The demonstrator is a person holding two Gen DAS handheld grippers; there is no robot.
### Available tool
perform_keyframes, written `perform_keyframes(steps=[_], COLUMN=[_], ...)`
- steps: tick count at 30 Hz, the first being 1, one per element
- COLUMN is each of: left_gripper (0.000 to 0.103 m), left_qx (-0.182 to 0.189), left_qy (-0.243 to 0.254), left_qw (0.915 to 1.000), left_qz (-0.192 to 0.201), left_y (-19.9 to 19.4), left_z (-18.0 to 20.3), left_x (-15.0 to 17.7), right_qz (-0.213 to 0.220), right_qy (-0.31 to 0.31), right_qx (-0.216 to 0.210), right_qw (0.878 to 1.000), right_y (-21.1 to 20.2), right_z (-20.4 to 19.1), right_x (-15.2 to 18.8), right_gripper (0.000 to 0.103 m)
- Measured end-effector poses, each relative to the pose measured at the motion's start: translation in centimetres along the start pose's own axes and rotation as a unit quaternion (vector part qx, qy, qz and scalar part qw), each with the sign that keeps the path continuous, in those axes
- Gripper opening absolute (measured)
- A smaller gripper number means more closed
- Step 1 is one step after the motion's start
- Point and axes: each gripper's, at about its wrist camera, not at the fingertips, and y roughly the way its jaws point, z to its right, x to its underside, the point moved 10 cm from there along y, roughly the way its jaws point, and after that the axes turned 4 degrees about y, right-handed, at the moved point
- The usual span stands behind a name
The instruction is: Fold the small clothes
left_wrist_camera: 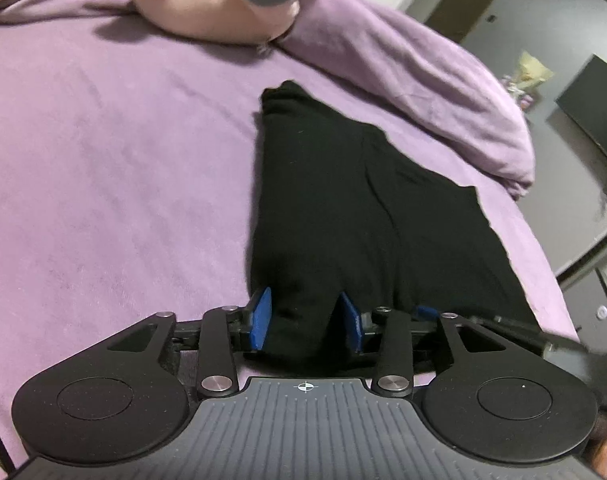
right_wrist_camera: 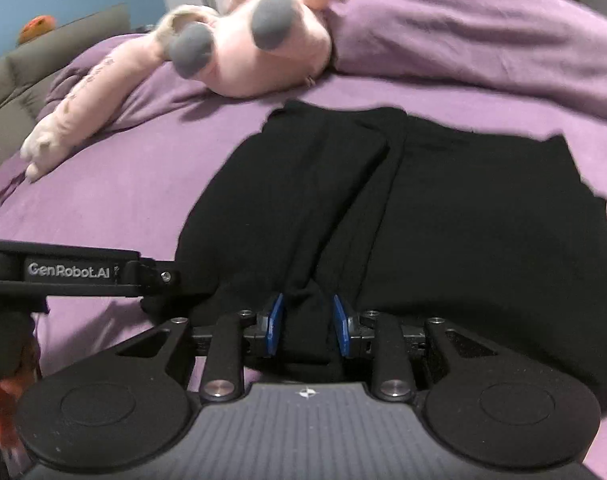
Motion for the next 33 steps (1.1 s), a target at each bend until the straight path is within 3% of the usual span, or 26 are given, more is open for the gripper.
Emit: perform_keyframes(steps=[3, 8, 10, 14, 16, 18, 20, 24, 27, 33], left_gripper=[0.05, 0.054, 0.054, 0.055, 0.056, 0.057, 0.058, 0.058, 0.058, 0.058], left_qx=[0.002, -0.002, 0.007, 0.013, 0.017, 0.02, 0.02, 0.021, 0.03, 0.05], left_qy=[-0.03, -0.085, -0.092, -0.094, -0.096, -0.094, -0.093, -0.093, -0.087, -0.052], left_qw=[0.9996, 0.9963, 0.9957, 0.9955, 0.9952, 0.9953, 0.9954, 0.9955, 0.9957, 0.9974], left_qz=[0.003, 0.01, 0.009, 0.004, 0.003, 0.005, 0.005, 0.004, -0.001, -0.01], left_y=[-0.7, -0.7, 0.6, 1.5, 1.9, 2.1, 2.2, 2.0, 1.9, 1.5], left_z=[-1.1, -3.0, -2.1, -1.8, -1.9, -1.8, -1.8, -1.5, -0.7, 1.6], left_x=[-0.5, -1.2, -2.0, -2.2, -2.1, -2.2, -2.1, -2.1, -2.1, -1.8], right_qz=[0.027, 0.03, 0.011, -0.014, -0.007, -0.003, -0.009, 0.01, 0.032, 0.052], right_qy=[0.056, 0.185, 0.23, 0.328, 0.341, 0.325, 0.289, 0.191, 0.108, 0.021], right_qx=[-0.011, -0.075, -0.105, -0.165, -0.186, -0.187, -0.159, -0.091, -0.033, 0.042], right_qw=[0.998, 0.979, 0.968, 0.93, 0.921, 0.927, 0.944, 0.977, 0.993, 0.998], right_y=[-1.1, 0.6, 2.5, 6.0, 6.5, 7.1, 7.6, 6.4, 5.0, 1.8], right_z=[2.1, 5.8, 6.6, 7.4, 6.8, 6.1, 5.5, 4.5, 3.5, 5.0], right_x=[-1.8, -4.9, -5.6, -5.9, -6.0, -6.3, -6.3, -7.3, -8.3, -9.6], right_gripper=[0.043, 0.046, 0.046, 0.046, 0.045, 0.035, 0.014, 0.008, 0.008, 0.007])
